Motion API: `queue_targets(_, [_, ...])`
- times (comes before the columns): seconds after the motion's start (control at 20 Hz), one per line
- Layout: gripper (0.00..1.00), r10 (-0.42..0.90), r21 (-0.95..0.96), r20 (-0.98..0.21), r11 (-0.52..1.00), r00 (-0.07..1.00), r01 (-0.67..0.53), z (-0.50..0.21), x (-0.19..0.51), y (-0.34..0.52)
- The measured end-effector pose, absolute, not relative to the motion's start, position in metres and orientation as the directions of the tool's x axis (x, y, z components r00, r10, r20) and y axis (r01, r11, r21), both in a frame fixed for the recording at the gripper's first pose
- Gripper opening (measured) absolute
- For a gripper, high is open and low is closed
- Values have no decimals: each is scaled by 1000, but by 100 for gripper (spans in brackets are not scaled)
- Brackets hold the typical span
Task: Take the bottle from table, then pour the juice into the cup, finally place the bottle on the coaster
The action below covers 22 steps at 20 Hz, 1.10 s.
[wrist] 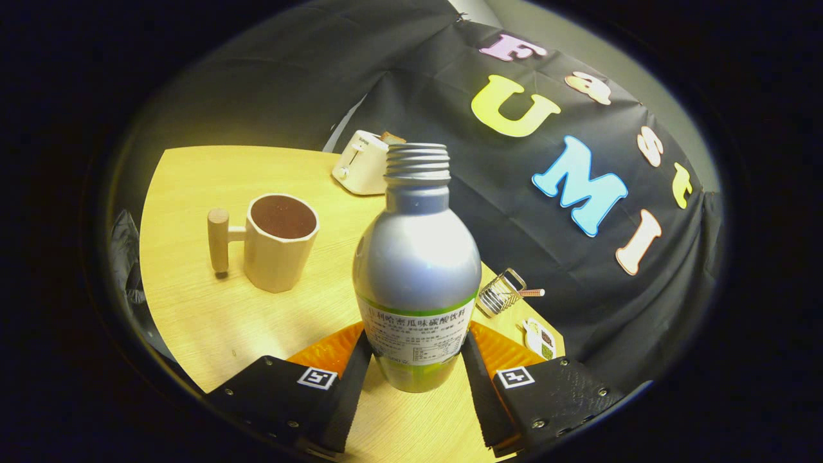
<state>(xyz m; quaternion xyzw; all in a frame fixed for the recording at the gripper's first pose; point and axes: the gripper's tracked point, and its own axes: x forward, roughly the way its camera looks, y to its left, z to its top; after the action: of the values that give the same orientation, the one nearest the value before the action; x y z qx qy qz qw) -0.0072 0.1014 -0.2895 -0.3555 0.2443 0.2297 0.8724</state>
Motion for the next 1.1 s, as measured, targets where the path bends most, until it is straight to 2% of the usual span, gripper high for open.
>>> queue_targets(1.1, [76, 77, -672, -681, 330, 728, -663, -323, -9, 127])
